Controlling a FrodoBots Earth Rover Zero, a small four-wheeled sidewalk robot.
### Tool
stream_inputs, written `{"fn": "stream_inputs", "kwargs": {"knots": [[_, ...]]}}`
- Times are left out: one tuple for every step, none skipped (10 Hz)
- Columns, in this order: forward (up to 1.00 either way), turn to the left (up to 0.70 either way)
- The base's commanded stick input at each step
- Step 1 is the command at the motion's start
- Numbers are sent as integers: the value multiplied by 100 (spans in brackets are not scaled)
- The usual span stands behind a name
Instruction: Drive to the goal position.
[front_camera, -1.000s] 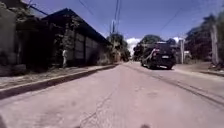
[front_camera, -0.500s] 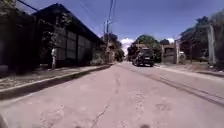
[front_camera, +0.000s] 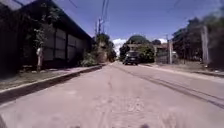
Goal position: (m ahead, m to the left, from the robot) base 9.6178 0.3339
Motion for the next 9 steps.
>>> {"fn": "stream_inputs", "kwargs": {"knots": [[100,0],[100,0],[100,0],[100,0],[100,0],[100,0],[100,0],[100,0],[100,0]]}}
